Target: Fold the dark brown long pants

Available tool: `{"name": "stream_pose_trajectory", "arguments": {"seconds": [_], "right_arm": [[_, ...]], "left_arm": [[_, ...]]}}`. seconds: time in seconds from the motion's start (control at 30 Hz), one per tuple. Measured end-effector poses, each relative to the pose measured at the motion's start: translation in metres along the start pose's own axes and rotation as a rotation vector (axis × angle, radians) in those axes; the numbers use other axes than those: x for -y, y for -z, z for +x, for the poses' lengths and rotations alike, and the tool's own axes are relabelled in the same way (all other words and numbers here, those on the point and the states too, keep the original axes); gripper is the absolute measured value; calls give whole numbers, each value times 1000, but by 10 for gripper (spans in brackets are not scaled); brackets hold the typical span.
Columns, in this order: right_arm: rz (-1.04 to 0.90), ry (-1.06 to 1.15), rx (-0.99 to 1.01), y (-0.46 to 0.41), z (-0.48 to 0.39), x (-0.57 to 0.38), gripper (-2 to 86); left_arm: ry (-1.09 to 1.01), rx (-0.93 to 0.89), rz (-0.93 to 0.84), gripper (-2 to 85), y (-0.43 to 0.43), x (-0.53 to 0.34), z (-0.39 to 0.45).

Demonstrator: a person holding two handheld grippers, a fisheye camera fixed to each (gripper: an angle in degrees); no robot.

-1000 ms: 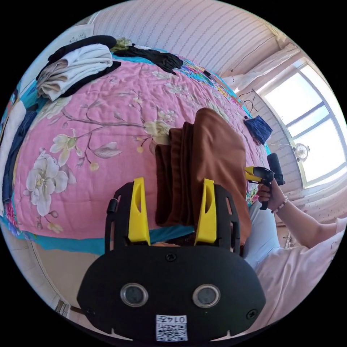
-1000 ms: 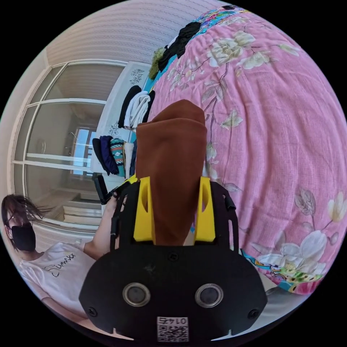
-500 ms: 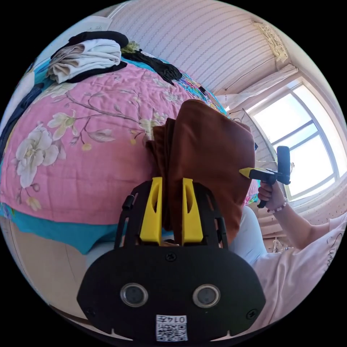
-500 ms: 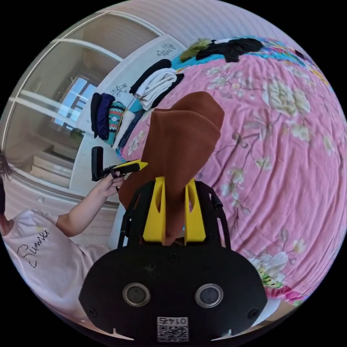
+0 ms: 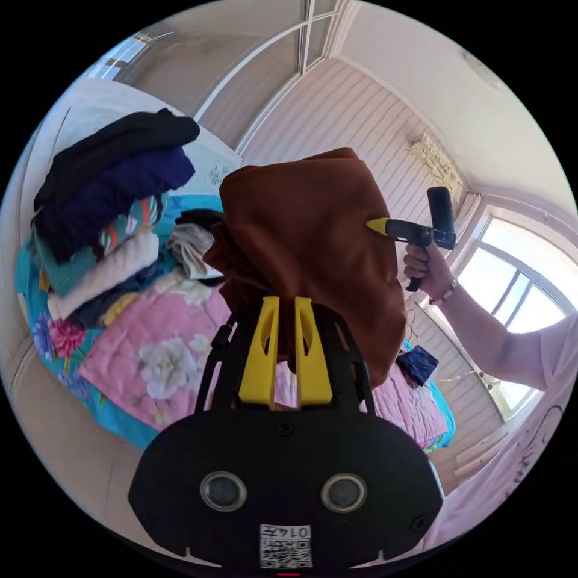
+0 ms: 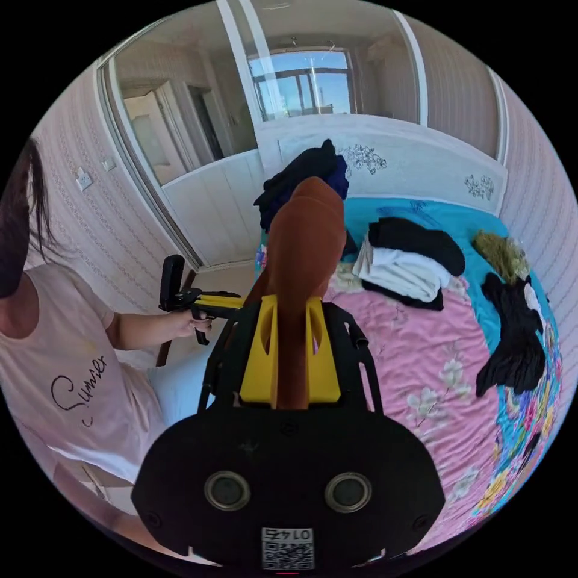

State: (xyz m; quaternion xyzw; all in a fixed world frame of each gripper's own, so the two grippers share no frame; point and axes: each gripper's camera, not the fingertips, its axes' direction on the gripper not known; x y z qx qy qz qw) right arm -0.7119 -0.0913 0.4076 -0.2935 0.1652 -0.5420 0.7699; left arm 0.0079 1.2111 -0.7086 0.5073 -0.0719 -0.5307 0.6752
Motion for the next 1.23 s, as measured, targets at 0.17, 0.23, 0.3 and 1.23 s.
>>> {"name": "stream_pose_trajectory", "arguments": {"seconds": [0.17, 0.23, 0.3, 1.23], "right_arm": [[75, -259, -206, 22, 146, 130, 94], [24, -435, -468, -13, 199, 153, 99], [-61, -494, -420, -67, 227, 148, 99], [4, -983, -627, 64, -200, -571, 69]], "left_arm": [[104, 207, 76, 60, -96, 117, -53], [100, 329, -9, 43, -146, 126, -73], [30, 402, -189, 12, -199, 125, -84], [-639, 62, -236, 63, -116, -273, 302]]}}
